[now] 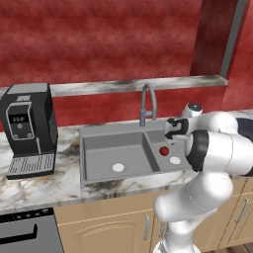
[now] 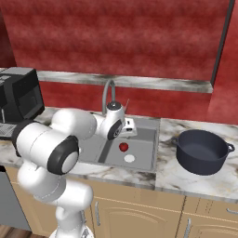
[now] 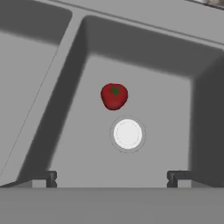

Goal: Dump the tomato from the pot into the sink. Then turn on the water and wash the tomato. Then turn off the water and put the tomato back in the pot.

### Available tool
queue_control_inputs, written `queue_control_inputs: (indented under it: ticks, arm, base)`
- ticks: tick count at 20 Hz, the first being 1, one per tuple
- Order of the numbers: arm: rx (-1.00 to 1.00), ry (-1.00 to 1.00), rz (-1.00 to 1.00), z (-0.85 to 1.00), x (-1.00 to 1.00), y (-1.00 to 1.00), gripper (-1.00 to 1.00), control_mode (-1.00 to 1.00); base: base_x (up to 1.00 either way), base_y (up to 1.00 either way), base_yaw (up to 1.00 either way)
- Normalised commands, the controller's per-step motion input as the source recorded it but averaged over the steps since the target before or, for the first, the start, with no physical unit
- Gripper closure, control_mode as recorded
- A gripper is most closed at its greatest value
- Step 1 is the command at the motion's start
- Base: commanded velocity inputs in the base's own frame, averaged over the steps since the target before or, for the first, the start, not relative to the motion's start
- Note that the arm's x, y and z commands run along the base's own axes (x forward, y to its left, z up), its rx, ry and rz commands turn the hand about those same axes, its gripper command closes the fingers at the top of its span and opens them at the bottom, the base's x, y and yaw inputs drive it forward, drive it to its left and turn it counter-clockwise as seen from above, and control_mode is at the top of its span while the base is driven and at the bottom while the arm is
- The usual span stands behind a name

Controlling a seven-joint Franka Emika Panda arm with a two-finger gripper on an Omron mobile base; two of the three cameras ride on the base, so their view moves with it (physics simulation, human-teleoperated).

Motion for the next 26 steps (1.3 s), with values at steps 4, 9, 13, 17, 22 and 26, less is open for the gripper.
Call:
queue_control_inputs:
  ticks: [4, 9, 13, 17, 22, 26]
  arm:
    - [0.0, 0.0, 0.07, -0.03, 0.13, 0.08, -1.0, -1.0]
    - [0.0, 0.0, 0.08, -0.05, 0.1, 0.09, -1.0, -1.0]
    - [0.0, 0.0, 0.07, -0.17, 0.17, 0.08, -1.0, -1.0]
    - [0.0, 0.0, 0.05, -0.19, 0.23, 0.05, -1.0, -1.0]
    - [0.0, 0.0, 0.01, -0.26, 0.13, 0.0, -1.0, -1.0]
    - [0.0, 0.0, -0.01, -0.26, 0.01, -0.01, -1.0, -1.0]
  base:
    - [0.0, 0.0, 0.0]
    - [0.0, 0.0, 0.0]
    - [0.0, 0.0, 0.0]
    - [0.0, 0.0, 0.0]
    - [0.0, 0.0, 0.0]
    - [0.0, 0.0, 0.0]
